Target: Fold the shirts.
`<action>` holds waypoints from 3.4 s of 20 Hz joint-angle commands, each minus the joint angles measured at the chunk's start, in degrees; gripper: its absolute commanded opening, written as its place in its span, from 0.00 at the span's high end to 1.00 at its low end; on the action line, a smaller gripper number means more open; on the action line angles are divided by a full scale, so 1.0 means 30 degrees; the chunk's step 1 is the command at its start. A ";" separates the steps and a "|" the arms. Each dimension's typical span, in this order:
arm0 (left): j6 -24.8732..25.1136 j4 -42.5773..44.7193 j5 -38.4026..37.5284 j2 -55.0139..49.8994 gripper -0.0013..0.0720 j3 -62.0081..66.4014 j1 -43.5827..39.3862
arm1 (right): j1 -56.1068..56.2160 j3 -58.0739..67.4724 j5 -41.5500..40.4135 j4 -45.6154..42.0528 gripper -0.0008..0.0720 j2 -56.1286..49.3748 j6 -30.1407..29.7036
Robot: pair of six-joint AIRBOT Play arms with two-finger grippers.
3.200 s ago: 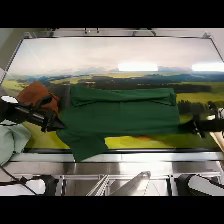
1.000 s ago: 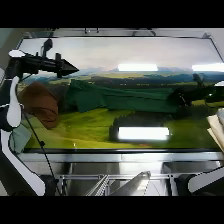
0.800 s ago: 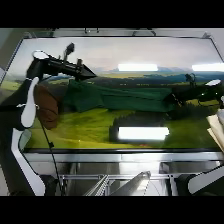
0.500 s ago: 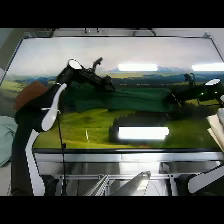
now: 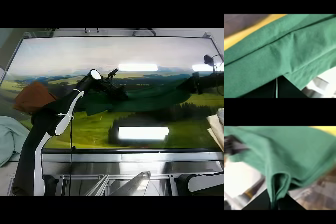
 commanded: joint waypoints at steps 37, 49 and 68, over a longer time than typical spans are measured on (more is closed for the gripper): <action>1.2437 -1.6130 -1.2626 1.7704 0.95 -1.7894 1.3901 | 1.0637 0.1260 -0.4932 -0.8058 0.71 0.0328 0.8415; 1.3158 -1.6116 -1.2101 1.7959 0.95 -2.0036 1.3777 | 1.0856 0.0481 -0.6980 0.0546 0.02 -0.5646 0.6120; 1.3012 -1.6109 -1.2327 1.7959 0.95 -2.0036 1.1227 | 0.4539 0.0612 -0.5464 0.3920 0.96 0.3628 0.3009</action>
